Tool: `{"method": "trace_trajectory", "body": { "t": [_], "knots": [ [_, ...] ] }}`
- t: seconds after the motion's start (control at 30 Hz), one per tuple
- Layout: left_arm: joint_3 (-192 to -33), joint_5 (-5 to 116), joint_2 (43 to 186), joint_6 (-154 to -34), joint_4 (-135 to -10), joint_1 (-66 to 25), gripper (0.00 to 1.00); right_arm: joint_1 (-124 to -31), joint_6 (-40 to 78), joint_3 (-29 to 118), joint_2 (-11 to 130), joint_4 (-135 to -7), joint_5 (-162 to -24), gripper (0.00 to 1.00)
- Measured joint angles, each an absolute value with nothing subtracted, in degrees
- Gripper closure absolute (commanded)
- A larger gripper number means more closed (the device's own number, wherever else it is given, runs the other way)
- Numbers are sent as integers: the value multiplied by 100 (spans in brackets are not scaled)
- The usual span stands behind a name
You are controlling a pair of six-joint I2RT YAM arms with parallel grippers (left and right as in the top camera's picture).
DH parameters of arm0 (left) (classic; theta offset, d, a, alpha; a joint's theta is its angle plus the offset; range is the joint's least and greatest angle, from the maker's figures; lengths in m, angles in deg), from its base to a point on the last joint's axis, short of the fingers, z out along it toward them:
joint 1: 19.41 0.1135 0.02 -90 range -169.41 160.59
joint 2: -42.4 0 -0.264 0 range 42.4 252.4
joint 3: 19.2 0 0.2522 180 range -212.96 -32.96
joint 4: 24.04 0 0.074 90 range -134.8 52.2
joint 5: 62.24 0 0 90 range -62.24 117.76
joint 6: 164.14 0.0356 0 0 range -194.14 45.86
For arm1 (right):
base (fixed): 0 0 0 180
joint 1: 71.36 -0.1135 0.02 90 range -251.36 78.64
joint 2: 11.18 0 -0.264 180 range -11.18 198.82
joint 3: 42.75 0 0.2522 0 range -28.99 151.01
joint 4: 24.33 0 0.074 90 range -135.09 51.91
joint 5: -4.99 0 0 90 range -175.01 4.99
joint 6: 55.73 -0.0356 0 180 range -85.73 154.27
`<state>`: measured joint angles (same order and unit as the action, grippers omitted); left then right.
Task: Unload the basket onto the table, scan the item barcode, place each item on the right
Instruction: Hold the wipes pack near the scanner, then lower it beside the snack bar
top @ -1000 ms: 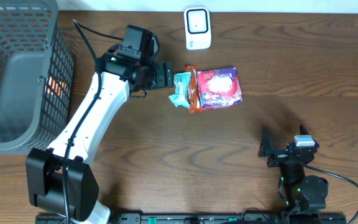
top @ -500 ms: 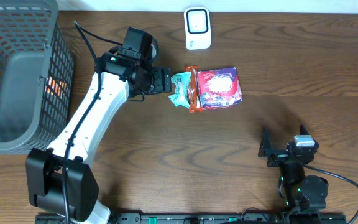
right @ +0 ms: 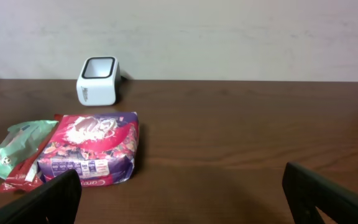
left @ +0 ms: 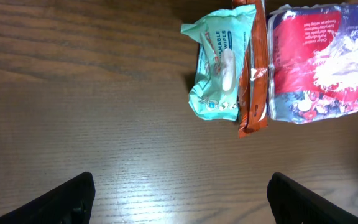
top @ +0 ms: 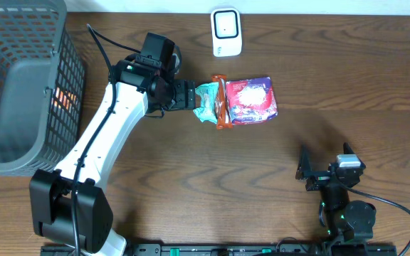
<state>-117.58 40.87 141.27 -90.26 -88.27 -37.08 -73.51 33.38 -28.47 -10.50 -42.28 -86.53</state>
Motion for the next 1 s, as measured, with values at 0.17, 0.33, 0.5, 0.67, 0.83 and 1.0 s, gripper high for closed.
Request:
{"method": "trace_trajectory", "body": {
  "t": [0.17,0.33,0.5,0.67,0.83,1.0],
  "knots": [
    [-11758,4087,14127,-8996,-8838,-3708,11,-7351,3338,-2847,-1050,-4228,-8653,1],
    [-11760,4087,14127,-8969,-8838,-3708,11,-7351,3338,-2847,-1050,-4228,-8653,1],
    [-11758,4089,14127,-8932,-8836,-3708,12,-7351,3338,-2847,-1050,-4228,-8653,1],
    [-11758,4087,14127,-8930,-8836,-3708,11,-7351,3338,-2847,-1050,-4228,-8653,1],
    [-11758,4087,14127,-8930,-8836,-3708,12,-7351,3338,-2847,-1050,-4228,-8653,1],
    [-11758,4087,14127,-8930,-8838,-3708,12,-7351,3338,-2847,-1050,-4228,-8653,1]
  ]
}}
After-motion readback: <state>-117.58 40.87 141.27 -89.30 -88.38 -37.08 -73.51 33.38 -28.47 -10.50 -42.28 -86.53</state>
